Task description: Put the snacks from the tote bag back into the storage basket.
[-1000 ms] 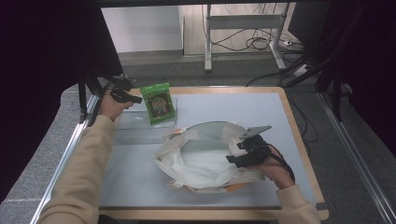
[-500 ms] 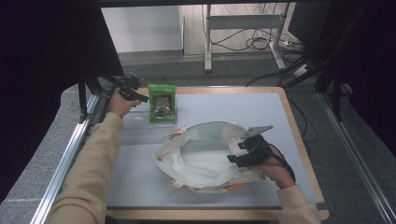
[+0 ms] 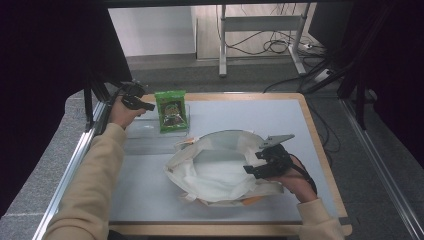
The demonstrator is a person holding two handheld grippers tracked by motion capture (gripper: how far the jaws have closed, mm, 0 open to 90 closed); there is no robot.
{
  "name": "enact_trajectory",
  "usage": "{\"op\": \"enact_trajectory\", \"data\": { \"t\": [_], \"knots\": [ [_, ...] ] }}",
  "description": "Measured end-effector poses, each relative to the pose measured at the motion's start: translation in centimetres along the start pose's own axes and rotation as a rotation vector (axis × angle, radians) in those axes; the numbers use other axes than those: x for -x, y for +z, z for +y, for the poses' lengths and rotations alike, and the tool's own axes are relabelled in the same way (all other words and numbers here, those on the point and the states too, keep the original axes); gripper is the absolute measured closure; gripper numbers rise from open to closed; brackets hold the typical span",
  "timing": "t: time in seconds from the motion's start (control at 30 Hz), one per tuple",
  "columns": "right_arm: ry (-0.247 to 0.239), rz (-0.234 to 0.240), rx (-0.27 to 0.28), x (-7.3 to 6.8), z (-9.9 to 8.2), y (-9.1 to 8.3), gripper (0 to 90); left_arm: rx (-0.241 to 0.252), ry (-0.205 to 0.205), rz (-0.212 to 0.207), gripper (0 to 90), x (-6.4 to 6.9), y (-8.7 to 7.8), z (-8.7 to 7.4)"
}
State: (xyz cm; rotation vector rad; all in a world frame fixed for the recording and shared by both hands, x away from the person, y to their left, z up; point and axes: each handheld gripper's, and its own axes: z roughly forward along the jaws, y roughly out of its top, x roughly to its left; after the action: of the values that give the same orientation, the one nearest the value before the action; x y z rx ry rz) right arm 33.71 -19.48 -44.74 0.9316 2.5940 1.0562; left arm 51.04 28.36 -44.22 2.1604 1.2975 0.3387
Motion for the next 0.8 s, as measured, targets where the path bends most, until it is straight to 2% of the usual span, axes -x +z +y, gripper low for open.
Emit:
{"op": "enact_trajectory", "data": {
  "t": [0.13,0.37,0.57,0.8],
  "knots": [
    [-0.012,0.008,0.009,-0.3,0.2,-0.1,30.0,0.018,0.013,-0.008,89.6,0.4,-0.8,-0.3],
    [-0.022,0.017,0.021,-0.4,0.3,-0.2,30.0,0.052,0.067,-0.043,89.6,1.9,-2.2,-1.3],
    [-0.022,0.012,0.023,-0.5,0.3,-0.3,30.0,0.073,0.077,-0.076,89.5,2.7,-3.4,-2.4],
    [-0.024,0.009,0.022,-0.7,0.3,-0.3,30.0,0.090,0.101,-0.085,89.3,3.7,-4.4,-3.8]
  ]
}}
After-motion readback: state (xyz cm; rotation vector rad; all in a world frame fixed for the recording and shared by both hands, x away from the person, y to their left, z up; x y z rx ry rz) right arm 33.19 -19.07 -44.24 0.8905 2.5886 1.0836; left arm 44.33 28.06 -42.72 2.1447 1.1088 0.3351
